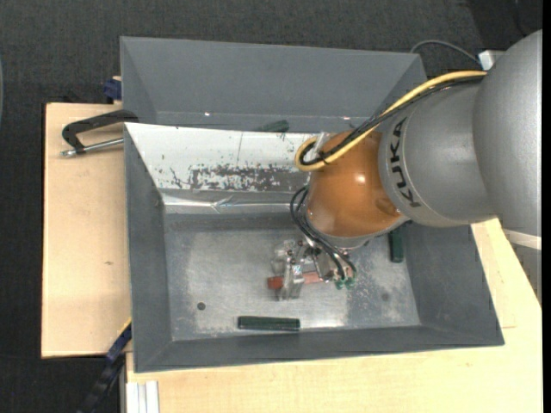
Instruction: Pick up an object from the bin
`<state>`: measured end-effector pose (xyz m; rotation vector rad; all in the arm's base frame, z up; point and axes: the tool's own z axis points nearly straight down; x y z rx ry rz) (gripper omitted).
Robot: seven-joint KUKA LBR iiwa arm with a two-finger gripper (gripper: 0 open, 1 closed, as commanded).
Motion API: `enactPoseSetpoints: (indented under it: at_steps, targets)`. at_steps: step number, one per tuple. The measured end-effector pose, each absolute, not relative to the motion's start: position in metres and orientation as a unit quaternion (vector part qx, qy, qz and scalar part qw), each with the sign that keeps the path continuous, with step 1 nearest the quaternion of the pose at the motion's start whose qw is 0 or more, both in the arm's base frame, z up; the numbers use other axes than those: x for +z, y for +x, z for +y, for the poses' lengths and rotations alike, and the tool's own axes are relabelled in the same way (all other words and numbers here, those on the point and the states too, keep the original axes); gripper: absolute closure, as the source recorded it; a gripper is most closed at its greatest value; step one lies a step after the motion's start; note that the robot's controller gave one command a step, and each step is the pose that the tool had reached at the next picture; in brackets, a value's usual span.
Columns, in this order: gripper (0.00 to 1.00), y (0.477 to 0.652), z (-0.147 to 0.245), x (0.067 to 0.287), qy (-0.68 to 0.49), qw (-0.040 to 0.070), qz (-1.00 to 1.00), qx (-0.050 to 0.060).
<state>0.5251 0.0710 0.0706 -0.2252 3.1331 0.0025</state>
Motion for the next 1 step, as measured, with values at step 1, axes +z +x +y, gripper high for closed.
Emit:
enactPoseSetpoints:
  at_steps: [1]
  targets:
    - [1.00, 0.5218, 0.1307, 0.2691, -0.094, 0.008, 0.996, 0.002]
